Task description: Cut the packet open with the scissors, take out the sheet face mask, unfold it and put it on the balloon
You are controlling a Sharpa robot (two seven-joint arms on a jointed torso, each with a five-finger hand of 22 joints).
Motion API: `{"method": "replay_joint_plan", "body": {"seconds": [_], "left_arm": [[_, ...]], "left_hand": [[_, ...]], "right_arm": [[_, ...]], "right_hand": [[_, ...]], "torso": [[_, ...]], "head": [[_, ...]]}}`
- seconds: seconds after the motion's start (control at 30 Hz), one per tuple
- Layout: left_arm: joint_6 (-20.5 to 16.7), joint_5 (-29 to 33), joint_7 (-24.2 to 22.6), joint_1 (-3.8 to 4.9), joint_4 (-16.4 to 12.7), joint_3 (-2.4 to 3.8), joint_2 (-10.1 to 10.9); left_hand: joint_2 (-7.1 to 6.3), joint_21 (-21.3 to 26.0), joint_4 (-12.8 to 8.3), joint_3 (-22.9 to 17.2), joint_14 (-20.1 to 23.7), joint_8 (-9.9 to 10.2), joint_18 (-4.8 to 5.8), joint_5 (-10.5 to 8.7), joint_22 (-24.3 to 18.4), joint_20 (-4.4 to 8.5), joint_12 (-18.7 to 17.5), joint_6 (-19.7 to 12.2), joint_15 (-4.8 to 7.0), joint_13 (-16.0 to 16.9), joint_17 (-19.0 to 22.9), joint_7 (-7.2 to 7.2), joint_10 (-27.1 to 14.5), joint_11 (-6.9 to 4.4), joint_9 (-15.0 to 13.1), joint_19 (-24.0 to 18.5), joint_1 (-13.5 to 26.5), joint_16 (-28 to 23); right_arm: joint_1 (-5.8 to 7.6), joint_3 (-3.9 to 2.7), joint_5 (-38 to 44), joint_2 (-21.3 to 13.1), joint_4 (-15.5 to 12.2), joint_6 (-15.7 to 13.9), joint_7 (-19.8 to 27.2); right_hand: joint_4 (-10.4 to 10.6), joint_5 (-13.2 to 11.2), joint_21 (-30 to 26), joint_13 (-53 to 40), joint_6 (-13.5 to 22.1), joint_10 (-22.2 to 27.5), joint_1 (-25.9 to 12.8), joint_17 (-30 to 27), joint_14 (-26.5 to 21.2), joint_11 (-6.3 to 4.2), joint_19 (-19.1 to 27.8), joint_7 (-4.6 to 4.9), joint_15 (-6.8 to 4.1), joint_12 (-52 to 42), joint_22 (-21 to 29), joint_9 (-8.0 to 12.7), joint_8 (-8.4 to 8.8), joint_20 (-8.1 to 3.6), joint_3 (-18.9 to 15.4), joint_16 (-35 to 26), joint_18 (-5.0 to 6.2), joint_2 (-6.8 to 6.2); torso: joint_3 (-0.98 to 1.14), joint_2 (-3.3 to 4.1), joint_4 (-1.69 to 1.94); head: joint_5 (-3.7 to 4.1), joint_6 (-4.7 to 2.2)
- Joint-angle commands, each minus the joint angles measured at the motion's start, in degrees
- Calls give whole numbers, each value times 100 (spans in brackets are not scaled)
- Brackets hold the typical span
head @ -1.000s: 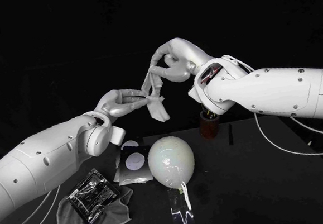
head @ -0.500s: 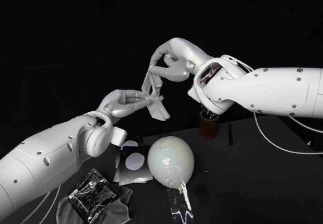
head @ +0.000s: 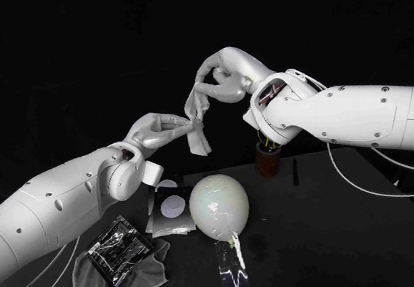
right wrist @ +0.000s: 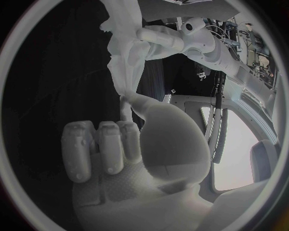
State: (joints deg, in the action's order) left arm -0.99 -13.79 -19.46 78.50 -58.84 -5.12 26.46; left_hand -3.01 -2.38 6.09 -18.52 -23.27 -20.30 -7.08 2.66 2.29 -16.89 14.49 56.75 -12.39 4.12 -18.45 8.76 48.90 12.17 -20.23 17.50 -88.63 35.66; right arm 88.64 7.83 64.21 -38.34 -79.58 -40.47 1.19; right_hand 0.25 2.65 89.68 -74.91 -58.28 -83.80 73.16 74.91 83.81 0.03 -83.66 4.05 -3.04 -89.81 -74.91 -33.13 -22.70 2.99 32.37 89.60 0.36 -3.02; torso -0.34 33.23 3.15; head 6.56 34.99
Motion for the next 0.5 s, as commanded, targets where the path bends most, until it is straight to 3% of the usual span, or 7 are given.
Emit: {"method": "replay_joint_plan", "body": {"seconds": [0.03, 0.2, 0.33, 0.5], "left_arm": [[-29, 258, -196, 6, 3, 8, -1], [-302, 320, -212, 7, 7, 8, 14], [-569, 334, -218, 8, 18, 9, 28], [-877, 338, -214, 12, 25, 10, 46]], "left_hand": [[74, 13, -6, -50, -59, -69, -37, 7, 0, 0, 53, 90, 13, -4, 16, 26, 85, -31, -42, -39, 8, 38], [52, -11, -49, -127, -199, -148, -55, 7, 15, -2, 87, 145, 69, -27, 55, 27, 232, -87, -110, 52, -3, 84], [-99, -44, -166, -234, -323, -196, -34, 8, 36, -5, 85, 236, 121, -40, 102, 11, 334, -130, -142, 211, -67, 101], [-374, -56, -361, -698, -483, -167, 67, 1, 39, -2, -3, 379, 135, -50, 235, -23, 473, -164, -107, 370, -67, 55]], "right_arm": [[-1, -3, 34, -6, 24, 24, -31], [-32, 3, 34, -25, 66, 66, -56], [-82, 10, 32, -47, 96, 85, -68], [-177, 18, 8, -93, 117, 97, -70]], "right_hand": [[3, 13, 32, -1509, -46, -620, 69, 1509, 619, -20, -634, -3, -37, -19, -1509, -31, -28, -4, 46, 40, -36, -15], [3, 13, 32, -1509, -46, -620, 69, 1509, 619, -20, -634, -3, -37, -19, -1509, -31, -28, -4, 46, 40, -36, -15], [3, 13, 32, -1509, -46, -620, 69, 1509, 619, -20, -634, -3, -37, -19, -1509, -31, -28, -4, 46, 40, -36, -15], [3, 13, 32, -1509, -46, -620, 69, 1509, 619, -20, -634, -3, -37, -19, -1509, -31, -28, -4, 46, 40, -36, -15]], "torso": [[1, -1, -3], [0, 0, 4], [2, -1, -1], [5, 1, 1]], "head": [[12, 2], [18, -4], [7, -4], [8, -20]]}}
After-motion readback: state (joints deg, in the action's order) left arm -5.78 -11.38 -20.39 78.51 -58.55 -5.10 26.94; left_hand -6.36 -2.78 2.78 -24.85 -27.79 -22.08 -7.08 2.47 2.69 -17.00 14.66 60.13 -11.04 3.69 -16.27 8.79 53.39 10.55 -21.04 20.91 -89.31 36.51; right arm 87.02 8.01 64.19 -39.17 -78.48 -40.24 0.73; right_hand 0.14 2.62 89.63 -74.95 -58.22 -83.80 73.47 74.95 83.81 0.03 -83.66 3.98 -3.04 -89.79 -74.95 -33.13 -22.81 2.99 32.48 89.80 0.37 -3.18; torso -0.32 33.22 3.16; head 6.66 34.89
